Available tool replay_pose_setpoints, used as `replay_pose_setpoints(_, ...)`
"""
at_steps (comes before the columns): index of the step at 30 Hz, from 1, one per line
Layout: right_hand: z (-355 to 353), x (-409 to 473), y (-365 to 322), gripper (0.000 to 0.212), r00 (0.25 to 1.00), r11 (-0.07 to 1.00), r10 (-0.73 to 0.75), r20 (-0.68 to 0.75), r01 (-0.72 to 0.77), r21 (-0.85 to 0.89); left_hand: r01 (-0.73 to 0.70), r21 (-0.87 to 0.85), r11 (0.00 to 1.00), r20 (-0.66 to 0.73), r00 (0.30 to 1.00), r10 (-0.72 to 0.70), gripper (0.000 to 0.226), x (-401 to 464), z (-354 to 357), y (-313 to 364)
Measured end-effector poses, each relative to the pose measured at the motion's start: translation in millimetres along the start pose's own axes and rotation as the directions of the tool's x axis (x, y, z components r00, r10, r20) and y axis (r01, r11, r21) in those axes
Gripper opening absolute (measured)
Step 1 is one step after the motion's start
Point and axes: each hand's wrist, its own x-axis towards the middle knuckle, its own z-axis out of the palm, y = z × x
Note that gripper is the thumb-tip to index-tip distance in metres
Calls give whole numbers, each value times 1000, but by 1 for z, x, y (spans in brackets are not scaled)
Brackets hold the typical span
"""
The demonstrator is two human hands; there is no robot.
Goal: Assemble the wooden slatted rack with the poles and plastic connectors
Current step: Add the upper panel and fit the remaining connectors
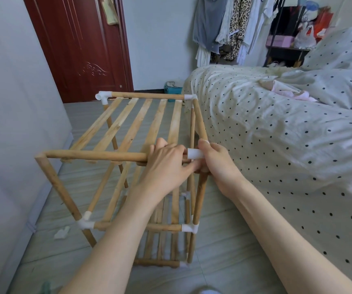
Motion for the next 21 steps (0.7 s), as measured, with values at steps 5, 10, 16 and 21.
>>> replay_pose_setpoints(5,8,1,1,24,1000,1000,-13,-23,13,6,-23,33,999,50,999,21,42,-2,-10,-3)
replay_pose_setpoints(10,7,-1,2,20,1000,996,11,-26,-9,90,-17,-18,1000,68,997,18,43,-5,-27,2)
replay_pose_setpoints(16,9,-2,1,18,999,999,-9,-53,11,39,3,-45,999,69,998,0,36,-9,-36,8)
replay_pose_setpoints(21,13,-3,-1,24,995,999,-5,-100,9,37,105,-102,989,-19,994,-107,31,-12,-27,13)
